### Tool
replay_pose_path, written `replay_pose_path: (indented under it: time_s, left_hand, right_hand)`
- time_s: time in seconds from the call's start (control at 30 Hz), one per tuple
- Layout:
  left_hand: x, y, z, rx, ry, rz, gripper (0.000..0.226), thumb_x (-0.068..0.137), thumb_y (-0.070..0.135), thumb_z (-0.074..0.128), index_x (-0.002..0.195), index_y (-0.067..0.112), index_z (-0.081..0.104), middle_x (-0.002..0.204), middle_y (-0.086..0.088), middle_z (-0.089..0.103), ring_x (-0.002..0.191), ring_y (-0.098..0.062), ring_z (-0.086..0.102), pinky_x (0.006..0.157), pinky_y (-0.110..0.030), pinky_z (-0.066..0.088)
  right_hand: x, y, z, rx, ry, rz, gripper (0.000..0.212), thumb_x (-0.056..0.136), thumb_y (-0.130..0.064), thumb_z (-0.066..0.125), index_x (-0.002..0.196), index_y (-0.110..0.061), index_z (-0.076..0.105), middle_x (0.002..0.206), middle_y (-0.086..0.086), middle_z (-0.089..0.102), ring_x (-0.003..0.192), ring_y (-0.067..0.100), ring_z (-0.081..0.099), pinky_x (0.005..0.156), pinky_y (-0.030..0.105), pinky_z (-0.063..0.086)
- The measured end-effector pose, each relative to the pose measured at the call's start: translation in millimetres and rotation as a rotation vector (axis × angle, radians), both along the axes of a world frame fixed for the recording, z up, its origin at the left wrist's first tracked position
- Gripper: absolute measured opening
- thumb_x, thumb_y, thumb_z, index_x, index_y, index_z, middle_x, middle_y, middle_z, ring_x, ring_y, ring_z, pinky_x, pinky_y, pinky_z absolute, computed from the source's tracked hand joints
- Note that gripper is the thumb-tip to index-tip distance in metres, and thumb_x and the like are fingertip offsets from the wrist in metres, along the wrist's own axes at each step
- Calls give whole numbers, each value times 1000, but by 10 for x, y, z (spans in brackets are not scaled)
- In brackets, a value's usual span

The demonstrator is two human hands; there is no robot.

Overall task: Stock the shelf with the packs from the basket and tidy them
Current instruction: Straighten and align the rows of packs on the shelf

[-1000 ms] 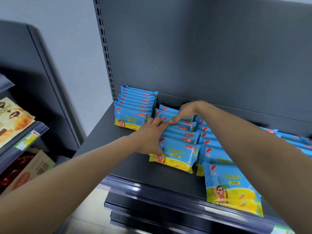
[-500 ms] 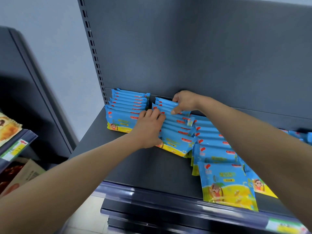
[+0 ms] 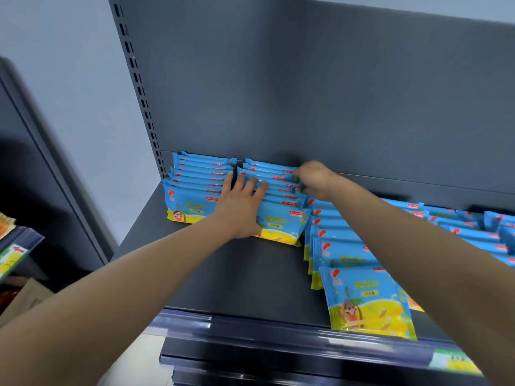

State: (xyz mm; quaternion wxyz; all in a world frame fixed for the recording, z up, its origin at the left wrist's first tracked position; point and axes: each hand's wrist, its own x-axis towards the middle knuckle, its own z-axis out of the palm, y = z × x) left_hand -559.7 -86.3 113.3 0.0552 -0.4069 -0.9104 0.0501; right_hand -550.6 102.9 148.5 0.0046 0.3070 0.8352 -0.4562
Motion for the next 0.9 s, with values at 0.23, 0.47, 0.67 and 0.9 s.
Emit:
replay_pose_path:
  time_s: [0.23,0.47,0.67,0.9]
  left_hand:
    - [6,8,-63,89,148,22,88,76,50,60,142,8,21,132,-11,37,128,-32,34,118,-50,4]
    - [-90,54,-59,69,107,21,86,73,53,64,138,11,25,144,-14,29,137,-32,25,118,-51,5]
    - [-70,48,-77,69,174,19,82,75,54,61,135,8,30,140,-13,34,133,-32,30,119,-50,7]
    - [-125,78,6,78,12,80,96,71,59,61,142,12,18,153,-18,15,144,-35,10,117,-51,-3]
  right_hand:
    - [-73,-16,59,-183,145,-125,31,92,-3,41,121,-6,51,104,10,44,72,17,48,57,24,45]
    - [-64,-75,-29,145,117,53,24,88,-9,60,112,-11,63,82,-3,56,77,12,53,55,15,39]
    - [-97,-26,-77,196,157,9,10,87,-5,59,86,-14,63,76,0,58,82,20,60,80,35,55]
    - [-71,48,-59,177,170,-22,24,89,-4,49,73,-18,61,75,1,57,74,21,57,72,36,56]
